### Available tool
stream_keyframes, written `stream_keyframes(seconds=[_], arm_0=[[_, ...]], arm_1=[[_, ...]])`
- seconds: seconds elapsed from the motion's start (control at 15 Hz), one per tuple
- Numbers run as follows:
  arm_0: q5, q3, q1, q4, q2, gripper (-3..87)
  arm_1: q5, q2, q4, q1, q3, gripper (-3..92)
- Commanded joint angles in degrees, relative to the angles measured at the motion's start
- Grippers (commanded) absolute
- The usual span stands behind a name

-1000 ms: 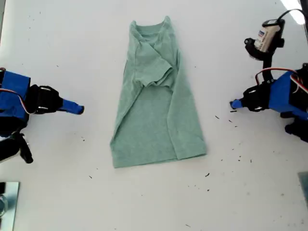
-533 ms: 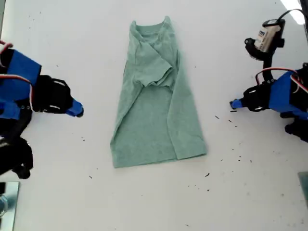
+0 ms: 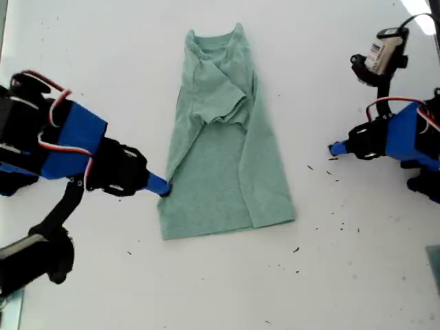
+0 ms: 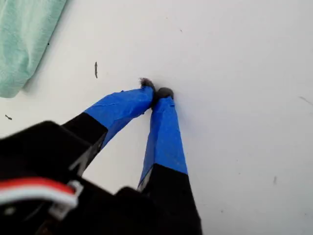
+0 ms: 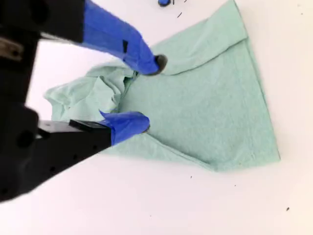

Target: Fold t shirt

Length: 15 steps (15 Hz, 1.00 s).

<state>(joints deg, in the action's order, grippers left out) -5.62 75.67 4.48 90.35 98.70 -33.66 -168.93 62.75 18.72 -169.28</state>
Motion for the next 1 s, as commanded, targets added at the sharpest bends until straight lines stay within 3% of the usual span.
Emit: stream_keyframes(seconds=[0.0,0.13,0.2,0.33,0.53,0.6,0.67,0.73,0.93], arm_0=[[0.09,2.55,0.88,0.09,-2.99,22.0],[-0.62,5.36,1.49,-2.02,-9.32,28.0],[-0.35,9.32,2.11,-6.24,-10.28,26.1],[1.23,24.87,2.81,-20.48,-5.62,23.6],[1.93,28.04,3.87,-27.33,-13.27,22.2],[2.90,26.63,4.22,-28.39,-16.61,18.1],[3.87,25.84,4.39,-28.39,-17.31,-0.1],[3.96,23.91,4.83,-26.19,-15.29,-0.1],[6.15,9.32,3.16,-8.44,-9.23,-0.1]], arm_1=[[-0.70,-0.53,-0.26,-0.18,-0.26,2.7],[-0.53,-1.23,0.00,-0.26,-0.53,2.7],[-0.44,-1.58,0.09,-0.53,-0.70,2.7],[-0.35,-2.55,0.26,-0.97,-1.05,2.7],[-0.44,-3.34,0.44,-1.23,-1.32,2.7],[-0.53,-3.34,0.44,-1.32,-1.32,2.7],[-0.44,-3.43,0.44,-1.49,-1.41,2.7],[-0.26,-3.60,0.44,-1.49,-1.49,2.7],[-0.09,-4.75,0.88,-1.58,-1.85,2.7]])
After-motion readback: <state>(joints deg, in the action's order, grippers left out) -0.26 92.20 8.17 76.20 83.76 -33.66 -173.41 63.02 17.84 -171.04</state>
